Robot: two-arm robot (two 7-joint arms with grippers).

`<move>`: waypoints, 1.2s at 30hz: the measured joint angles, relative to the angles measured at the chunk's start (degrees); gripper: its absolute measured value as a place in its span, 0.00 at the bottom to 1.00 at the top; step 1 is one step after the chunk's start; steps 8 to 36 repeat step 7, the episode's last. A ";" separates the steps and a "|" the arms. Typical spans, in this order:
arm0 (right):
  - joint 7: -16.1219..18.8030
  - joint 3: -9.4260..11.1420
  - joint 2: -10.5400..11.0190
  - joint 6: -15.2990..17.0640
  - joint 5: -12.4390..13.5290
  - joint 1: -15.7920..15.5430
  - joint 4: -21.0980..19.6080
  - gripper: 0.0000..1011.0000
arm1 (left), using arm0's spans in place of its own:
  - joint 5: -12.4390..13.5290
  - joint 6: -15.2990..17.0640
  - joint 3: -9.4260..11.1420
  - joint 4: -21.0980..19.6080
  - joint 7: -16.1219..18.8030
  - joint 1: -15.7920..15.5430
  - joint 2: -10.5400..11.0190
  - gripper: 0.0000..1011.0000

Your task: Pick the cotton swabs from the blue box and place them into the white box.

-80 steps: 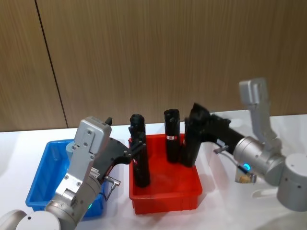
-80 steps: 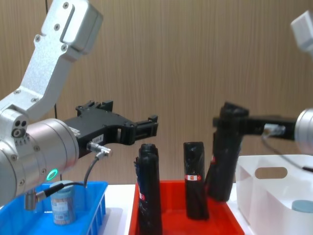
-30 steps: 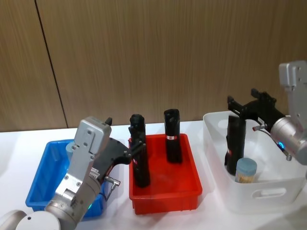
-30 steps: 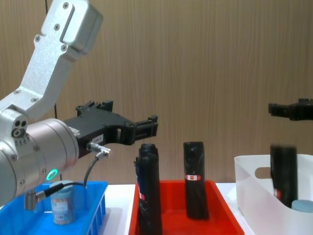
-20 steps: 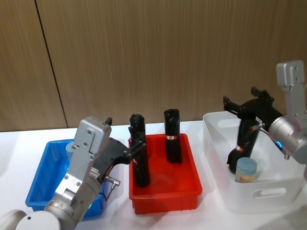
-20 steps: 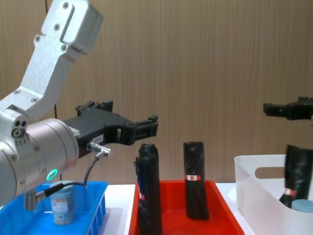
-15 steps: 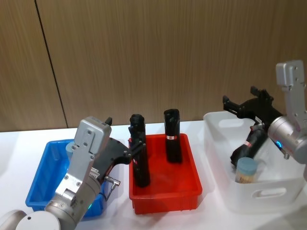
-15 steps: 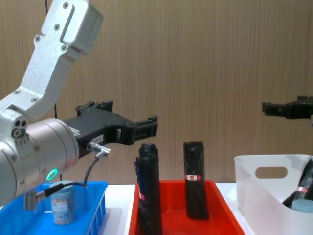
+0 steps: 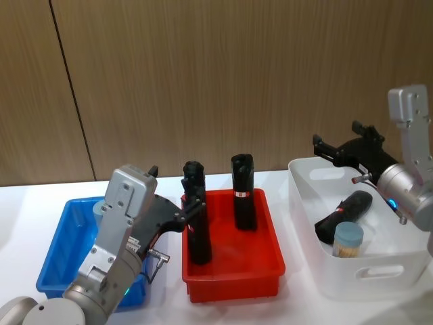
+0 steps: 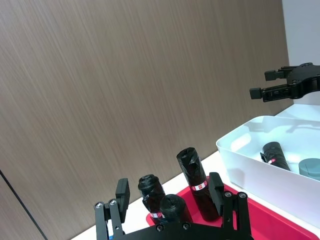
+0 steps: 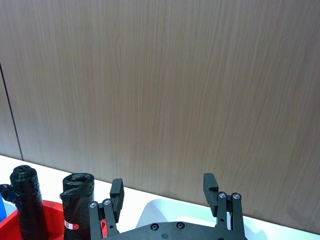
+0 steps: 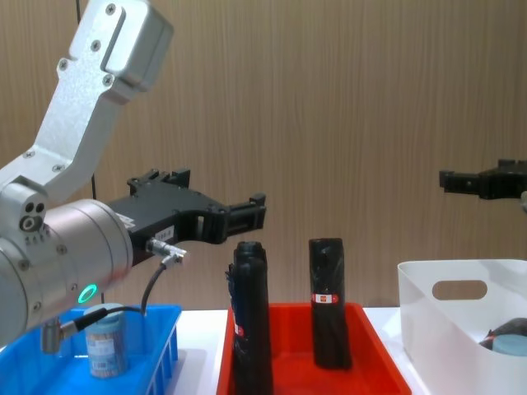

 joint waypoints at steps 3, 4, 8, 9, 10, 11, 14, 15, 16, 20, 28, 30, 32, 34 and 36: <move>0.03 -0.02 0.00 -0.06 -0.03 0.02 0.01 0.99 | 0.00 0.00 0.00 0.00 0.00 0.00 0.00 0.99; 0.03 -0.02 0.00 -0.06 -0.03 0.02 0.01 0.99 | 0.00 0.00 0.00 0.00 0.00 0.00 0.00 0.99; 0.05 -0.02 0.00 -0.10 -0.06 0.02 0.01 0.99 | 0.00 0.00 0.00 0.00 0.00 0.00 0.00 0.99; 0.05 -0.02 0.00 -0.10 -0.06 0.02 0.01 0.99 | 0.00 0.00 0.00 0.00 0.00 0.00 0.00 0.99; 0.05 -0.02 0.00 -0.10 -0.06 0.02 0.01 0.99 | 0.00 0.00 0.00 0.00 0.00 0.00 0.00 0.99; 0.05 -0.02 0.00 -0.10 -0.06 0.02 0.01 0.99 | 0.00 0.00 0.00 0.00 0.00 0.00 0.00 0.99; 0.05 -0.02 0.00 -0.10 -0.06 0.02 0.01 0.99 | 0.00 0.00 0.00 0.00 0.00 0.00 0.00 0.99; 0.05 -0.02 0.00 -0.10 -0.06 0.02 0.01 0.99 | 0.00 0.00 0.00 0.00 0.00 0.00 0.00 0.99; 0.05 -0.02 0.00 -0.10 -0.06 0.02 0.01 0.99 | 0.00 0.00 0.00 0.00 0.00 0.00 0.00 0.99; 0.05 -0.02 0.00 -0.10 -0.06 0.02 0.01 0.99 | 0.00 0.00 0.00 0.00 0.00 0.00 0.00 0.99; 0.05 -0.02 0.00 -0.10 -0.06 0.02 0.01 0.99 | 0.00 0.00 0.00 0.00 0.00 0.00 0.00 0.99; 0.05 -0.02 0.00 -0.10 -0.06 0.02 0.01 0.99 | 0.00 0.00 0.00 0.00 0.00 0.00 0.00 0.99; 0.05 -0.02 0.00 -0.10 -0.06 0.02 0.01 0.99 | 0.00 0.00 0.00 0.00 0.00 0.00 0.00 0.99; 0.05 -0.02 0.00 -0.10 -0.06 0.02 0.01 0.99 | 0.00 0.00 0.00 0.00 0.00 0.00 0.00 0.99; 0.05 -0.02 0.00 -0.10 -0.06 0.02 0.01 0.99 | 0.00 0.00 0.00 0.00 0.00 0.00 0.00 0.99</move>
